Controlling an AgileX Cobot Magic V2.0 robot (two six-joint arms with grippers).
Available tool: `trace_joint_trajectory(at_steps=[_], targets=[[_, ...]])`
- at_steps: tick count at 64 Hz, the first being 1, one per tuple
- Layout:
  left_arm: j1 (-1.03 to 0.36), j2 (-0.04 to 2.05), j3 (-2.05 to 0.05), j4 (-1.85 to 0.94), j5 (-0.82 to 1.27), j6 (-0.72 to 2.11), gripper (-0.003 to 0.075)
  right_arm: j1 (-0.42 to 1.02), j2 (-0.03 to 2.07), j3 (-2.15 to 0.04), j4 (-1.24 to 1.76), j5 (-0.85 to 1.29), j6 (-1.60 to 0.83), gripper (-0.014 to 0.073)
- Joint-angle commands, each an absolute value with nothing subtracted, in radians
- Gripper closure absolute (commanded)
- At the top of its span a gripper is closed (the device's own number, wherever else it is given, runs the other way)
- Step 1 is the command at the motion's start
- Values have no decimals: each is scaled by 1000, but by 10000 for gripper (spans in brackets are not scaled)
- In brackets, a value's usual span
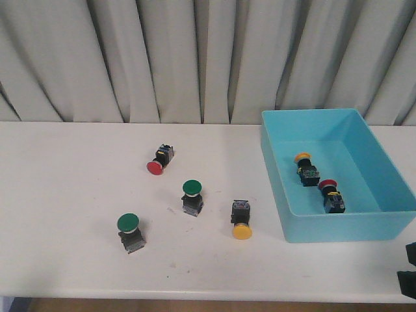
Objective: Pick red and yellow buttons and place in box
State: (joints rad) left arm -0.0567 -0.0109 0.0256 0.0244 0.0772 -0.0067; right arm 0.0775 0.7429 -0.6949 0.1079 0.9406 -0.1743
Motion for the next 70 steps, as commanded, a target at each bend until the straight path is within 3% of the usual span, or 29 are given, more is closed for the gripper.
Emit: trace_joint_trajectory(at_steps=[1, 70], targets=[[-55, -27, 77, 21, 21, -20, 726, 73, 740, -719, 114, 895, -178, 601], [-55, -26, 77, 18, -7, 0, 726, 73, 740, -719, 114, 895, -178, 601]])
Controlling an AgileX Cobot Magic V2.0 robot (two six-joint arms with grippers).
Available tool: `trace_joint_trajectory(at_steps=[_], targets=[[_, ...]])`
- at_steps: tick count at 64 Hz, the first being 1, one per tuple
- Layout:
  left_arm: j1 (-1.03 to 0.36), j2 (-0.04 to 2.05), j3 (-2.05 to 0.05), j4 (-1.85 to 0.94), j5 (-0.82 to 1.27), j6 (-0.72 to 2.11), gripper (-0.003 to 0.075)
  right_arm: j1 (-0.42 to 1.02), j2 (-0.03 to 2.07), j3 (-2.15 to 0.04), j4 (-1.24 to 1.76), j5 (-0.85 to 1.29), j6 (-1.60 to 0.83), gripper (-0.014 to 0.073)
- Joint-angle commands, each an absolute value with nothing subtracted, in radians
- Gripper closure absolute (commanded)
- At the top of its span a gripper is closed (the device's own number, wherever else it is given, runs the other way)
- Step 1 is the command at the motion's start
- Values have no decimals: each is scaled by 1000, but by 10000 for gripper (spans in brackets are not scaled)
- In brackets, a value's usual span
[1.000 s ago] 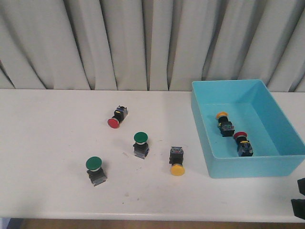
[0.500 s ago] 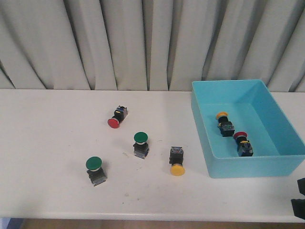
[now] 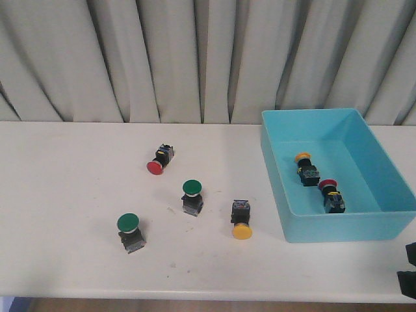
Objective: Pick red and yellow buttons and place in box
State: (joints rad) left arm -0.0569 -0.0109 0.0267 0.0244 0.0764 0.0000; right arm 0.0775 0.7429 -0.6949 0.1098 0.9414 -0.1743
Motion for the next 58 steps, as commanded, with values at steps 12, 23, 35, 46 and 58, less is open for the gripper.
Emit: trace_joint_trajectory(at_steps=[12, 23, 35, 46, 58], targets=[[-55, -26, 77, -42, -13, 45, 726, 73, 740, -719, 114, 895, -178, 601], [-55, -26, 77, -58, -25, 60, 726, 73, 740, -719, 114, 895, -178, 601], [-55, -26, 77, -58, -27, 52, 726, 73, 740, -719, 114, 897, -178, 601], [-55, -26, 77, -58, -28, 51, 726, 73, 740, -719, 114, 897, -178, 601], [-55, -26, 77, -28, -28, 8, 726, 73, 740, -719, 114, 897, -178, 601]])
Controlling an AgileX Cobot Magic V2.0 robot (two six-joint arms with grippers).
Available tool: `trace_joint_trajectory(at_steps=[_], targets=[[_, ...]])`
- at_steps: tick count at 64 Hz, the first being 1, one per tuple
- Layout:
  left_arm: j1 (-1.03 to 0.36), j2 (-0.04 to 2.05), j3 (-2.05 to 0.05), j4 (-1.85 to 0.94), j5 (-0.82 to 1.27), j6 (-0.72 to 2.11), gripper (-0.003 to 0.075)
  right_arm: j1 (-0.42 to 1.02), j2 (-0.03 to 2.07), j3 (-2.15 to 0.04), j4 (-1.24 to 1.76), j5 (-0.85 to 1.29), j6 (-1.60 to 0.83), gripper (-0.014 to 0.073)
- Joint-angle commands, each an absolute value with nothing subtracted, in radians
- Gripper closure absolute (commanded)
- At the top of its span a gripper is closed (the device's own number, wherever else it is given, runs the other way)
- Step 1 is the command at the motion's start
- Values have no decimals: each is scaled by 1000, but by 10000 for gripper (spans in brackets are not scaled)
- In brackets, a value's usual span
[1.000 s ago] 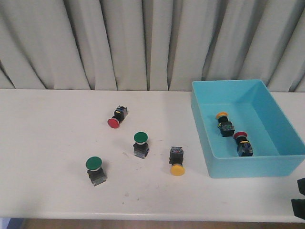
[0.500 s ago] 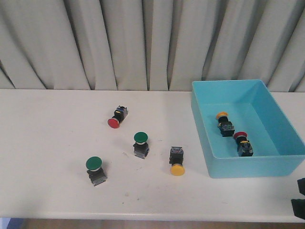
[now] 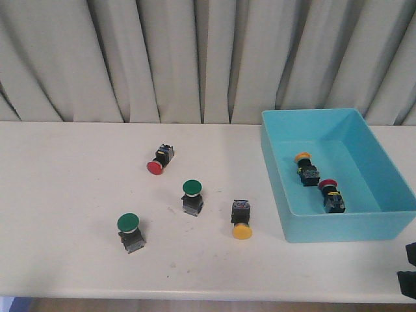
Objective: Pick red and yellow buttons and place in box
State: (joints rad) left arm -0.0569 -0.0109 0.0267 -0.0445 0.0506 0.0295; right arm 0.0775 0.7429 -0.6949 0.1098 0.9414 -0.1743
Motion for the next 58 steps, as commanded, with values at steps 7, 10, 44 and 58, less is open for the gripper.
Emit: trace_joint_trajectory(at_steps=[7, 10, 44, 58], targets=[[-55, -26, 77, 0, -30, 6, 726, 73, 740, -719, 114, 897, -178, 601], [-55, -26, 77, 0, -31, 6, 726, 73, 740, -719, 114, 897, -178, 601], [-55, -26, 76, 0, -31, 7, 726, 73, 740, -719, 114, 897, -178, 601], [-55, -26, 76, 0, -30, 7, 726, 73, 740, -719, 114, 897, -178, 601]])
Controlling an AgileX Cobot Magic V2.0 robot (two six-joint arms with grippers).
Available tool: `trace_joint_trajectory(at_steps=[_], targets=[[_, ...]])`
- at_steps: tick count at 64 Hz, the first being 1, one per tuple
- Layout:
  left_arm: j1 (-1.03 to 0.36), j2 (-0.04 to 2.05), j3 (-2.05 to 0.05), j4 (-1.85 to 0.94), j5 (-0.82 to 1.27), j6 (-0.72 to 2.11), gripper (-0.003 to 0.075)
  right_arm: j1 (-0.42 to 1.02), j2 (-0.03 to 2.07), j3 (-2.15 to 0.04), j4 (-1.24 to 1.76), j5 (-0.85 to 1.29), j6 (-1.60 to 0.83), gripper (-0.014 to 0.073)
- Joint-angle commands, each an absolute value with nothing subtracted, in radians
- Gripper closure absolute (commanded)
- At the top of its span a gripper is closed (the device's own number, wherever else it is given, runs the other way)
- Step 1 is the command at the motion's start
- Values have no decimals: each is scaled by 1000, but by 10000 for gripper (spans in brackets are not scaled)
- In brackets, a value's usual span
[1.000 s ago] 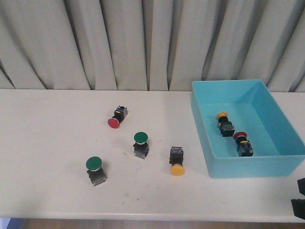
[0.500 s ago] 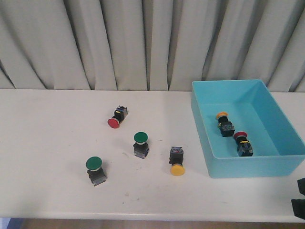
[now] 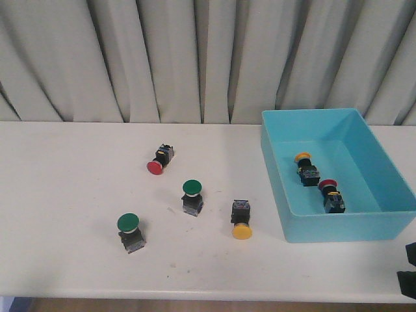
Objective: Pick red and yellow buttons and place in box
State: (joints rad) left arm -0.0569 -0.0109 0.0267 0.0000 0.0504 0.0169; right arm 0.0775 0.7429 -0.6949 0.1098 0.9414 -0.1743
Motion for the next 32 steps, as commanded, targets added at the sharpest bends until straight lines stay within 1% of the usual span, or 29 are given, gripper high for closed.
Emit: trace_joint_trajectory(at_steps=[1, 26, 29, 32], targets=[[-55, -26, 76, 0, -30, 7, 726, 73, 740, -719, 114, 897, -178, 601], [-55, -26, 76, 0, -30, 7, 726, 81, 720, -719, 106, 891, -178, 601], [-55, -26, 76, 0, -30, 7, 726, 84, 696, -718, 72, 861, -184, 601], [-55, -26, 76, 0, -30, 7, 726, 83, 658, -702, 58, 773, -176, 600]])
